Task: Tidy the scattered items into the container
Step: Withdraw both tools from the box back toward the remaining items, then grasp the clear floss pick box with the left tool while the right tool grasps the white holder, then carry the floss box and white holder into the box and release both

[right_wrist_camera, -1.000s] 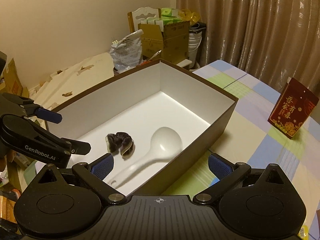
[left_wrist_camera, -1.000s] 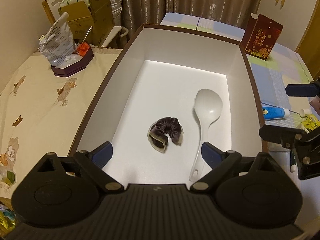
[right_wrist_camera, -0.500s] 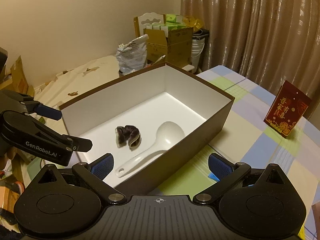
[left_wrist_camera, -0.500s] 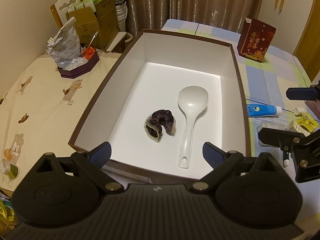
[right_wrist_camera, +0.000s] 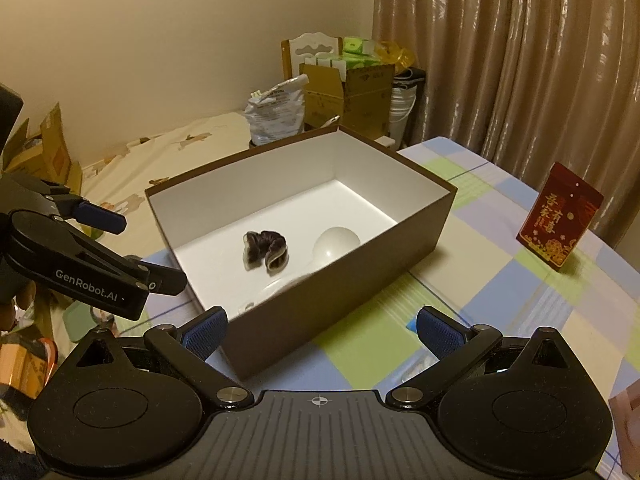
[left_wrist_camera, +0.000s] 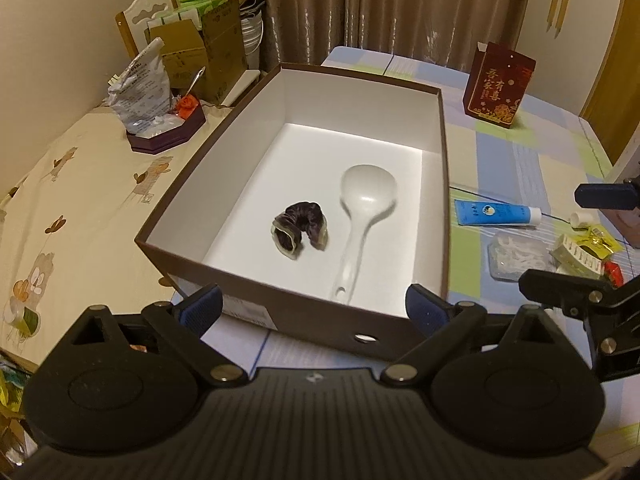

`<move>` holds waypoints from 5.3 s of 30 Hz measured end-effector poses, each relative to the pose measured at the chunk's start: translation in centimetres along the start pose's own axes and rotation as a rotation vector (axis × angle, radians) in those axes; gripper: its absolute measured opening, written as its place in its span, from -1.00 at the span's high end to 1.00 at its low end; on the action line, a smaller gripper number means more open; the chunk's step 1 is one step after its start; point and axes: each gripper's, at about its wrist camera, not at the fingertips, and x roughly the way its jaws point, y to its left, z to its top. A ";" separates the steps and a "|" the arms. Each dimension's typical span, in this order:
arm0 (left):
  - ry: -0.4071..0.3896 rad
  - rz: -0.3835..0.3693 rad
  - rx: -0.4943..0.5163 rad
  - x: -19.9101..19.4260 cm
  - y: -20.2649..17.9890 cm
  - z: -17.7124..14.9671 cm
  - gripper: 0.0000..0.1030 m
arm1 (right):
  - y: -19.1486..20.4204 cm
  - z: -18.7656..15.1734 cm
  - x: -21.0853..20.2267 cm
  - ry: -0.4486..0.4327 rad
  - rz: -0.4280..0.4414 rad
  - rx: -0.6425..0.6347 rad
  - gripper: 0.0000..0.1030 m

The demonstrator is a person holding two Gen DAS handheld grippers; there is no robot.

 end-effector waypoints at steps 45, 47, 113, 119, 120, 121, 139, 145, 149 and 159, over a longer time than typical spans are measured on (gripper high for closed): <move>0.039 -0.211 0.219 -0.5 -15.0 -3.5 -0.87 | -10.9 -13.9 -9.5 0.047 -0.161 0.353 -1.00; 0.041 -0.226 0.261 0.2 -15.7 -3.0 -0.87 | -11.8 -14.5 -9.3 0.053 -0.162 0.372 -1.00; 0.326 -0.325 0.704 17.2 -23.6 -0.9 -0.06 | -21.0 -12.8 -1.6 0.111 -0.044 0.118 -0.77; 0.270 -0.305 0.591 14.2 -22.2 0.2 -0.06 | -20.4 -12.3 1.6 0.153 -0.003 0.005 -0.46; 0.258 -0.303 0.579 13.6 -22.3 0.5 -0.06 | -20.3 -12.1 2.2 0.164 0.000 -0.012 -0.41; 0.247 -0.302 0.569 13.0 -22.1 0.7 -0.06 | -20.2 -12.0 2.6 0.175 0.002 -0.027 -0.30; 0.101 -0.286 0.456 8.0 -18.5 2.2 -0.06 | -17.9 -8.5 1.1 0.082 0.025 0.005 0.41; 0.029 -0.277 0.426 6.0 -16.5 3.2 -0.06 | -16.1 -5.9 0.1 0.046 0.023 0.032 0.41; -0.016 -0.263 0.402 4.9 -14.6 4.0 -0.06 | -14.8 -4.2 0.1 0.028 0.034 0.041 0.41; -0.093 -0.198 0.346 3.4 -8.5 6.1 -0.06 | -11.4 1.4 1.1 -0.051 0.085 0.036 0.41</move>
